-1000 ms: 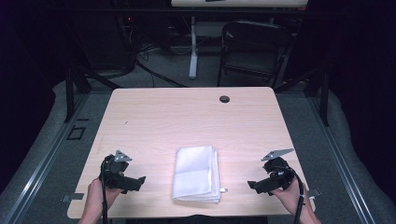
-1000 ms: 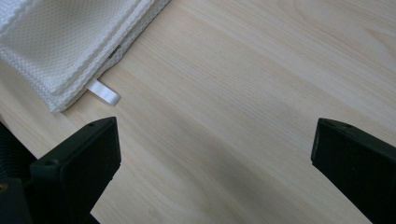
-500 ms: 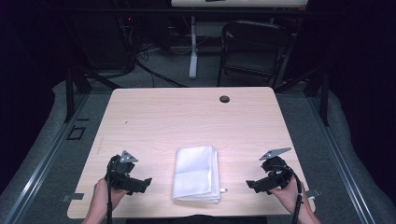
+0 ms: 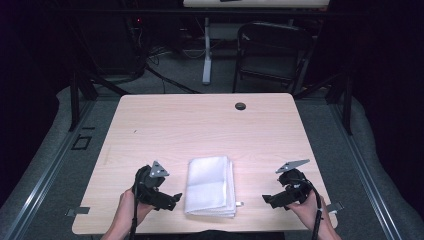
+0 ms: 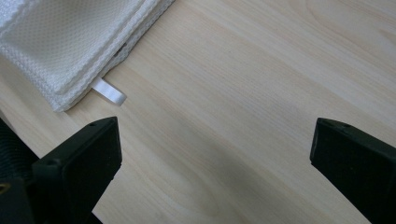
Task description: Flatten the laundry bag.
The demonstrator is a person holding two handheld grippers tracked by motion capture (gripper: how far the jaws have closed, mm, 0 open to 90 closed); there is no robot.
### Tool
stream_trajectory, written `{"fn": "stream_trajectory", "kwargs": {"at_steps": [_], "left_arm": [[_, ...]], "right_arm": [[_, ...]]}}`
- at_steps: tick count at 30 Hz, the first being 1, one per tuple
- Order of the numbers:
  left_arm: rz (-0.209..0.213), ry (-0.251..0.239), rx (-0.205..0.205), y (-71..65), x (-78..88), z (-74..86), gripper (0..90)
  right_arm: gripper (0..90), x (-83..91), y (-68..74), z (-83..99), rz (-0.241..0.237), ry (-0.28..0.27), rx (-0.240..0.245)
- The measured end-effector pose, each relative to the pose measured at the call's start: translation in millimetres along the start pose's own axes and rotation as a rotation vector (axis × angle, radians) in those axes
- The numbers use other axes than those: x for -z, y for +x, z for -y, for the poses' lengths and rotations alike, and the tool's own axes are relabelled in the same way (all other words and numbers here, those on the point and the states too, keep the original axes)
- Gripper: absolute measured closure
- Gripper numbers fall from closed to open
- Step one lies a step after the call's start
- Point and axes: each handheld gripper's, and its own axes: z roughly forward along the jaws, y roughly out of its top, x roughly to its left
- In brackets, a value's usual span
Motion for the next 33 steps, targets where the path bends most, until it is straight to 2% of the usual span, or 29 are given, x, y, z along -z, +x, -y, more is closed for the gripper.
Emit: {"fn": "stream_trajectory", "kwargs": {"at_steps": [5, 7, 13, 21, 27, 33], "left_arm": [[0.026, 0.016, -0.046, -12.7, -11.0, -9.9, 0.3], [0.042, 0.028, -0.063, -18.5, -16.1, -14.2, 0.3], [0.051, 0.047, -0.143, -46.1, -35.6, -28.0, 0.3], [0.073, 0.059, -0.189, -66.0, -47.2, -32.5, 0.2], [0.086, 0.090, -0.235, -80.3, -56.5, -35.3, 0.2], [0.067, 0.105, -0.275, -93.1, -65.3, -36.5, 2.3]], "right_arm": [[1.8, 1.1, -0.7, 0.8, 0.000, 0.006, -0.005], [1.9, 1.7, -2.8, 1.5, 0.014, 0.010, 0.001], [2.2, 1.8, -2.7, 1.8, 0.007, 0.011, -0.002], [2.4, 1.3, -1.2, 2.1, -0.002, 0.010, -0.005], [2.5, 0.3, -1.6, 1.9, -0.010, 0.019, -0.007], [2.5, 0.0, -1.9, 2.0, -0.007, 0.020, -0.010]]}}
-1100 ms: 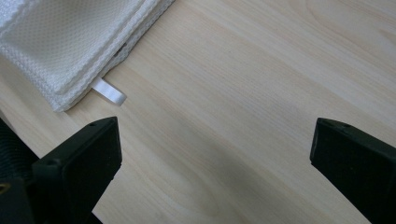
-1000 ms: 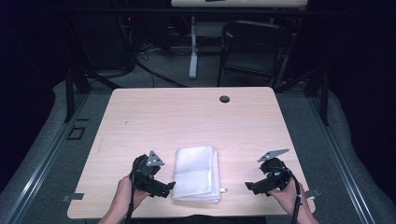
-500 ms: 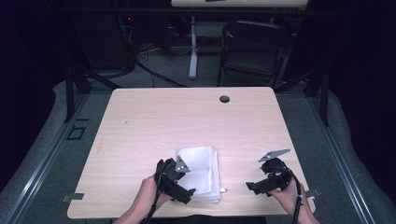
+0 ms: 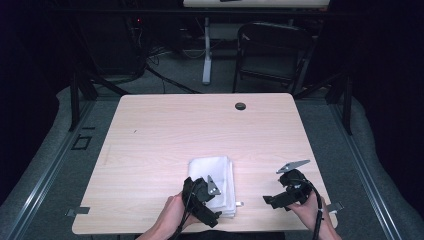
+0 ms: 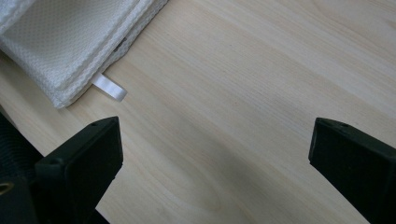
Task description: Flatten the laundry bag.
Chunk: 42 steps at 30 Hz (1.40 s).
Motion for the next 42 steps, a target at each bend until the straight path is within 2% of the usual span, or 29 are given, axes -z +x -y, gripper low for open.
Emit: {"fn": "stream_trajectory", "kwargs": {"at_steps": [1, 2, 3, 5, 7, 9, 12, 13, 16, 17, 21, 22, 24, 25, 28, 34, 40, 42], "left_arm": [[-0.007, 0.004, -0.010, -1.2, -0.6, -1.0, 2.7], [-0.009, -0.001, -0.014, -2.4, -2.1, -1.8, 3.8], [-0.013, 0.000, -0.016, -3.5, -3.6, -2.4, 7.3], [-0.008, 0.007, -0.022, -4.2, -5.9, -3.6, 9.3], [-0.016, 0.004, -0.029, -6.1, -8.0, -4.1, 15.6], [-0.024, -0.008, -0.035, -7.1, -8.8, -3.0, 16.9], [-0.007, -0.030, -0.037, -6.4, -7.7, -2.1, 29.0], [0.000, -0.036, -0.033, -6.6, -7.2, -1.8, 35.6], [0.006, -0.052, -0.044, -6.9, -6.6, -0.6, 39.8], [0.010, -0.056, -0.049, -7.3, -6.5, -0.3, 44.9], [0.026, -0.073, -0.056, -7.5, -4.3, 0.9, 55.8], [0.033, -0.090, -0.059, -7.3, -3.3, 1.5, 60.3], [0.032, -0.102, -0.072, -6.8, -0.9, 1.7, 72.6], [0.037, -0.112, -0.070, -6.2, 0.4, 2.1, 72.6], [0.023, -0.150, -0.059, -4.5, 6.7, 3.9, 82.9], [0.006, -0.213, -0.031, 1.4, 20.2, 8.4, 87.6], [0.001, -0.271, 0.026, 9.9, 34.7, 16.2, 88.1], [0.002, -0.278, 0.037, 13.1, 39.6, 18.8, 88.1]], "right_arm": [[2.6, -0.1, -0.1, 0.0, -0.002, 0.002, -0.001], [2.6, -2.0, 0.9, 0.9, -0.006, -0.020, -0.020], [2.6, -1.2, -0.7, 0.2, -0.008, 0.004, -0.004], [2.7, -1.3, -0.8, 0.2, -0.008, 0.004, -0.005], [2.9, -1.6, -0.6, 0.3, -0.009, 0.005, -0.009], [2.9, -1.8, -0.6, 0.3, -0.012, 0.007, -0.006], [3.0, -2.2, -0.8, 0.3, -0.016, 0.008, -0.006], [3.1, -2.2, -0.9, 0.1, -0.016, 0.015, -0.001], [3.2, -2.0, -0.8, 0.2, -0.016, 0.021, 0.001], [3.4, -1.6, -1.1, 0.0, -0.015, 0.027, 0.007], [3.8, -2.6, -0.5, 0.4, -0.017, 0.019, 0.008], [4.0, -3.0, 0.2, 0.4, -0.025, 0.014, 0.001], [4.8, -2.6, 1.2, 0.1, -0.027, 0.012, 0.001], [4.9, -2.2, 1.0, -0.2, -0.027, 0.015, 0.006], [7.4, -1.7, 1.4, -0.6, -0.031, 0.011, 0.015], [13.7, -1.0, 5.7, -2.3, -0.035, -0.020, 0.017], [18.4, -2.7, 9.0, -5.6, -0.032, -0.011, 0.029], [19.3, -2.5, 10.9, -7.7, -0.033, -0.026, 0.032]]}}
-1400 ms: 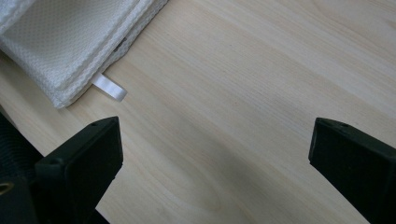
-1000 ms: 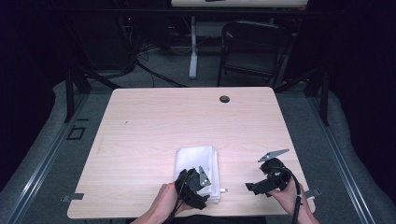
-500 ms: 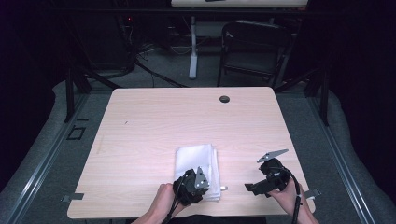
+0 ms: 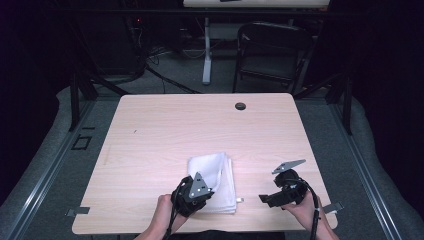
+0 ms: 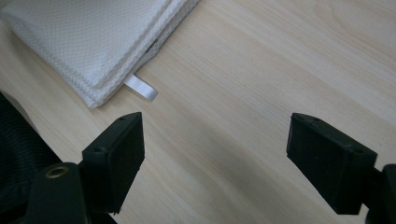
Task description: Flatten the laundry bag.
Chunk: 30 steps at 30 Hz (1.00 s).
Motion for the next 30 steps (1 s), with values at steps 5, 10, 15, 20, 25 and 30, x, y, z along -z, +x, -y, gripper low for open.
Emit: {"fn": "stream_trajectory", "kwargs": {"at_steps": [5, 10, 15, 20, 25, 30], "left_arm": [[-0.008, -0.019, 0.033, 7.8, 10.7, 3.4, 88.1], [-0.009, -0.034, 0.053, 14.2, 19.7, 5.6, 88.1], [-0.013, -0.044, 0.073, 18.0, 23.9, 7.5, 88.3], [-0.023, -0.056, 0.097, 21.7, 31.0, 12.6, 88.4], [-0.035, -0.066, 0.114, 26.1, 38.6, 16.7, 88.4], [-0.038, -0.070, 0.143, 31.4, 44.4, 23.3, 88.6]], "right_arm": [[24.3, -2.4, 6.7, -9.7, 0.005, -0.006, 0.030], [27.7, -7.9, 16.0, -21.9, 0.004, 0.006, 0.078], [32.2, -16.5, 21.8, -36.3, 0.001, 0.021, 0.109], [39.1, -29.7, 24.3, -50.1, 0.004, 0.035, 0.141], [50.6, -42.9, 24.1, -65.2, 0.001, 0.035, 0.145], [61.3, -52.0, 29.1, -73.1, -0.008, 0.034, 0.165]]}}
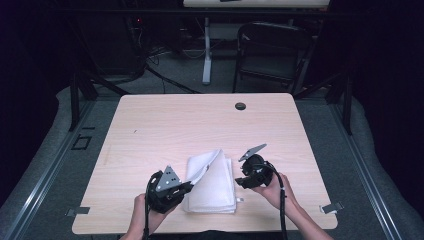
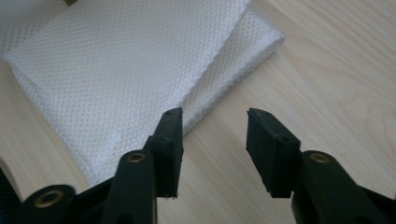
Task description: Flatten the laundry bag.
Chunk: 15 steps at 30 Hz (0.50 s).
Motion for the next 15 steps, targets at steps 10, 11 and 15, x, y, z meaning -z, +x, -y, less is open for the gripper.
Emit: {"fn": "stream_trajectory", "kwargs": {"at_steps": [10, 11, 15], "left_arm": [[-0.027, -0.005, 0.041, 11.0, 10.4, 7.6, 88.7], [-0.030, -0.006, 0.045, 11.8, 11.5, 8.4, 88.7], [-0.039, -0.016, 0.055, 14.1, 13.8, 10.8, 88.7]], "right_arm": [[90.0, -23.8, -2.9, -16.1, -0.024, 0.005, -0.017], [90.0, -26.8, -3.2, -16.3, -0.031, 0.005, -0.025], [90.0, -33.8, -0.7, -15.6, -0.057, -0.018, -0.046]]}}
